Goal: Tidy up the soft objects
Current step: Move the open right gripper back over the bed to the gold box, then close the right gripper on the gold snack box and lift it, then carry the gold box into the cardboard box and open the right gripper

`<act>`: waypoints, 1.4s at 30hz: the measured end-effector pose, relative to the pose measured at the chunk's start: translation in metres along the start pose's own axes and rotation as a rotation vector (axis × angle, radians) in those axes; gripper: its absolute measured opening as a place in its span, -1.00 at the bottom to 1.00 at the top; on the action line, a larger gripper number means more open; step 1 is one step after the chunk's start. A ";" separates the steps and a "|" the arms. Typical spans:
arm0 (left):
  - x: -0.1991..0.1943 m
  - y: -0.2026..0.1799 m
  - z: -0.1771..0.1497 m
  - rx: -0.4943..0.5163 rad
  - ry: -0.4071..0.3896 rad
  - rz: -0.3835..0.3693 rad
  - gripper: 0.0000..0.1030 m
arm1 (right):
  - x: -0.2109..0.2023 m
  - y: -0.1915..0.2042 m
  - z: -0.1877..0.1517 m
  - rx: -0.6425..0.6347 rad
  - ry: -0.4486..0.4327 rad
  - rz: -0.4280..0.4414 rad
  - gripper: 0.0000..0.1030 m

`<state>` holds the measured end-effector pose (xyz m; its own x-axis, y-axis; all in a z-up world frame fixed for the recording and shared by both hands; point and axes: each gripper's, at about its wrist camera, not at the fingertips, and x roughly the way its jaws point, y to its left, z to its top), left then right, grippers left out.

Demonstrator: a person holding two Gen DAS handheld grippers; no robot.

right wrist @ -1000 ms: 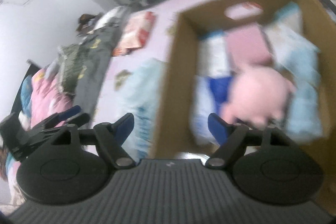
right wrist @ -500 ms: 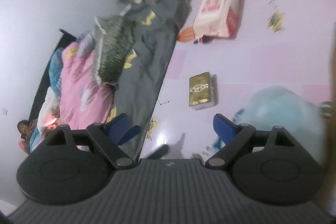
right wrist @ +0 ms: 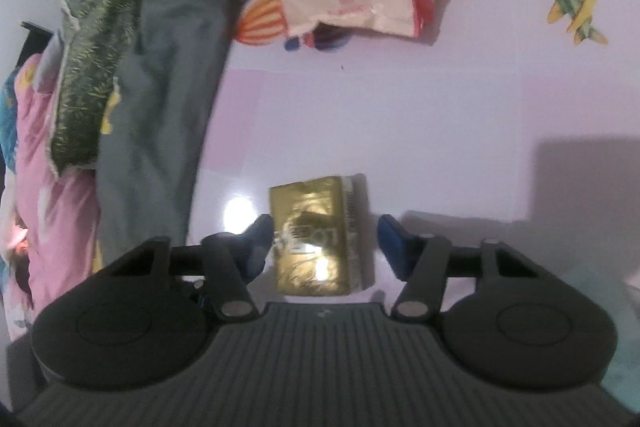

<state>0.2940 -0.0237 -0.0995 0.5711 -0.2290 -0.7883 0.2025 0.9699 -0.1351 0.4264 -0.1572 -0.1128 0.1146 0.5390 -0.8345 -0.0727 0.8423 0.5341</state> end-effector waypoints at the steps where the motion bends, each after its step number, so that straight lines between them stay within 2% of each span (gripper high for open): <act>1: 0.003 0.002 0.001 -0.014 0.006 -0.016 0.22 | 0.005 -0.002 -0.001 -0.001 0.014 0.011 -0.03; 3: 0.006 0.004 0.001 -0.040 0.009 -0.032 0.19 | 0.012 -0.002 -0.003 -0.008 0.022 0.044 -0.10; 6: 0.003 0.003 0.003 -0.038 0.009 -0.023 0.19 | 0.009 0.001 -0.005 -0.026 0.009 0.041 -0.13; 10: -0.015 -0.002 0.005 -0.028 -0.017 -0.016 0.19 | -0.004 0.005 -0.009 -0.029 -0.004 0.062 -0.18; 17: -0.078 -0.039 0.006 0.027 -0.095 -0.012 0.18 | -0.068 0.017 -0.037 -0.064 -0.077 0.115 -0.19; 22: -0.122 -0.094 0.005 0.113 -0.159 -0.048 0.18 | -0.137 0.003 -0.074 -0.059 -0.168 0.150 -0.18; 27: -0.152 -0.170 -0.004 0.225 -0.212 -0.130 0.19 | -0.220 -0.039 -0.125 -0.013 -0.275 0.145 -0.18; 31: -0.161 -0.235 -0.018 0.314 -0.202 -0.223 0.20 | -0.273 -0.087 -0.173 0.066 -0.333 0.117 -0.16; 37: -0.160 -0.325 -0.050 0.455 -0.137 -0.352 0.22 | -0.325 -0.167 -0.255 0.223 -0.396 0.074 -0.15; 42: -0.138 -0.373 -0.075 0.527 -0.013 -0.442 0.23 | -0.341 -0.223 -0.314 0.341 -0.387 0.025 -0.14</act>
<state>0.0799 -0.3478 0.0141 0.3549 -0.5981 -0.7186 0.7766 0.6165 -0.1296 0.0928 -0.5289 0.0100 0.4798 0.4648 -0.7441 0.2398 0.7464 0.6208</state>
